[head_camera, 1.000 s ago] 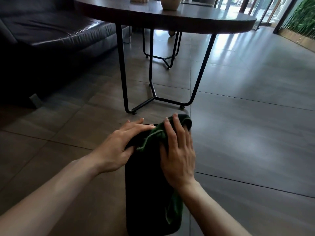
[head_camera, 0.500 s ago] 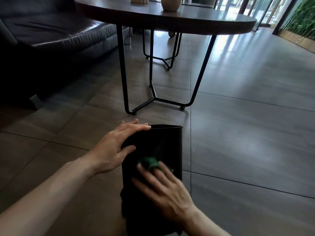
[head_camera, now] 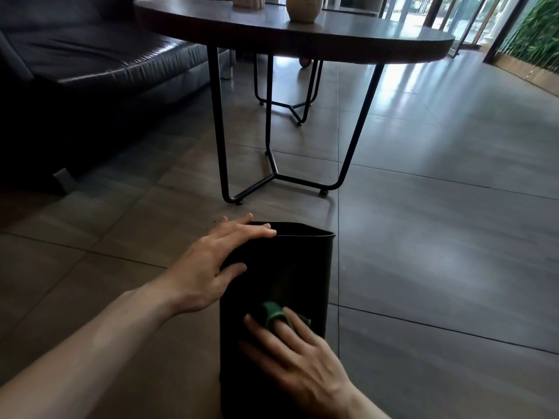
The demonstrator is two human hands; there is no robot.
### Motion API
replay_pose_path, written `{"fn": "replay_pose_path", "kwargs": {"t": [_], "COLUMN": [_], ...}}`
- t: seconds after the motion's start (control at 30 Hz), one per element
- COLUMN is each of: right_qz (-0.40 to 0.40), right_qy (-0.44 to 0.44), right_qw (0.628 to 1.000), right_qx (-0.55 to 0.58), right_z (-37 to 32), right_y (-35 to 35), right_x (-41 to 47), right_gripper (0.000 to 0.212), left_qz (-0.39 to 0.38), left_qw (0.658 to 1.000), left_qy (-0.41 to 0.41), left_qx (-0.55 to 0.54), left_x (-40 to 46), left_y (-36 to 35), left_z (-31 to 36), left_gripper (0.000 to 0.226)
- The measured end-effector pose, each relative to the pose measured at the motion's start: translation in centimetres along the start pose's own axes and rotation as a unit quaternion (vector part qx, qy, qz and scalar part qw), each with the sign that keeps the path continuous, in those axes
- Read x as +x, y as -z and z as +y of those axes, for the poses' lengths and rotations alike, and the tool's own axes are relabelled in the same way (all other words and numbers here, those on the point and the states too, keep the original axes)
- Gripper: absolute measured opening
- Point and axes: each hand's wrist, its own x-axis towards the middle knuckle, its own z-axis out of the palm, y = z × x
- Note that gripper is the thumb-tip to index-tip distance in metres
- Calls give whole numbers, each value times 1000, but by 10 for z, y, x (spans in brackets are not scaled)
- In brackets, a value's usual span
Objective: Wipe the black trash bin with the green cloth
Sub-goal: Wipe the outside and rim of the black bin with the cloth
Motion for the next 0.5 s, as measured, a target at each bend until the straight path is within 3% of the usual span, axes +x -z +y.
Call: {"fn": "replay_pose_path", "kwargs": {"t": [0.1, 0.23, 0.33, 0.5], "right_qz": [43, 113, 101, 35], "right_qy": [-125, -287, -259, -93], "right_qw": [990, 948, 959, 995], "right_qx": [39, 73, 56, 24], "right_z": [29, 51, 33, -6], "right_y": [17, 35, 25, 6], "right_x": [29, 76, 66, 6], "right_gripper": [47, 46, 48, 49], "left_qz": [9, 7, 8, 4], "left_qw": [1000, 1000, 1000, 1000], "left_qy": [-2, 3, 1, 10], "left_qx": [-4, 4, 1, -3], "left_x": [3, 4, 3, 0], "left_y": [-3, -3, -2, 1], "left_z": [4, 4, 4, 5], "left_gripper": [78, 87, 83, 75]}}
